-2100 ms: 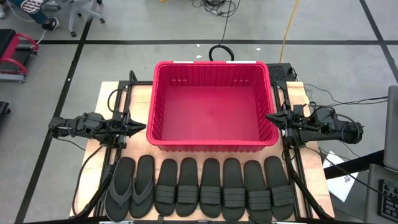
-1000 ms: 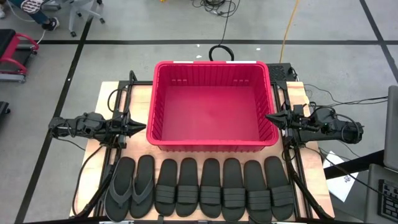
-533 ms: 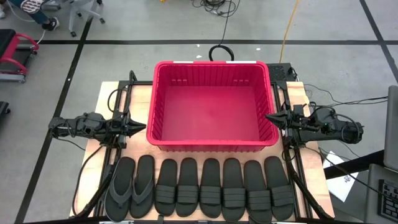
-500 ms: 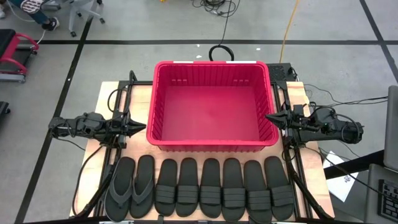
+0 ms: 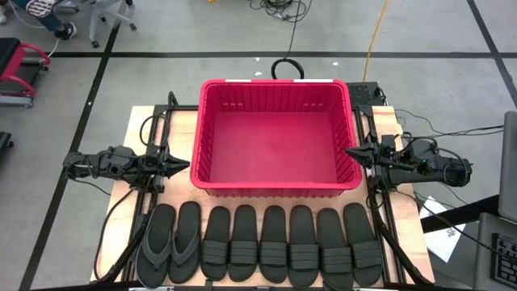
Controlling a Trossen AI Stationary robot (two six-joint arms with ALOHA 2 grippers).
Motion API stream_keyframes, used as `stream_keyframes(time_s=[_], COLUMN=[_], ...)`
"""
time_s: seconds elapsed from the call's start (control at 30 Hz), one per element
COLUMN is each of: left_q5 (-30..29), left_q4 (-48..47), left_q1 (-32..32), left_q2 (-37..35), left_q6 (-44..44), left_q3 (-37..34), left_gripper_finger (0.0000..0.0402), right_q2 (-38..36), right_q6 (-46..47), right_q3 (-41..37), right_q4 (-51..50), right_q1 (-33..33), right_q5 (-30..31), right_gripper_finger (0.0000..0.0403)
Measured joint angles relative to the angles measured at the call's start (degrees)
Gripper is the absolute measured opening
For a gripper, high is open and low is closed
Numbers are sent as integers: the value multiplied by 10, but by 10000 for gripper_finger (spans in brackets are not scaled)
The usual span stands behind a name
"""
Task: Pick and place slides into bin
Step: Put the black slide into the red bin
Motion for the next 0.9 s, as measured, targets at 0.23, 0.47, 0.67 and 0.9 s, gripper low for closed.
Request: stream_keyframes(time_s=[0.23, 0.47, 0.67, 0.9], left_q5=[0, 0, 0, 0], left_q4=[0, 0, 0, 0], left_q1=[0, 0, 0, 0], left_q2=[0, 0, 0, 0], left_q6=[0, 0, 0, 0], left_q3=[0, 0, 0, 0], left_gripper_finger=[31, 31, 31, 31], right_q2=[61, 252, 408, 504], right_q6=[-77, -103, -110, -33], right_q3=[38, 264, 470, 581], right_q4=[130, -88, -326, -510], right_q1=[0, 1, 1, 47], right_q5=[-69, -132, -308, -408], right_gripper_finger=[21, 79, 102, 78])
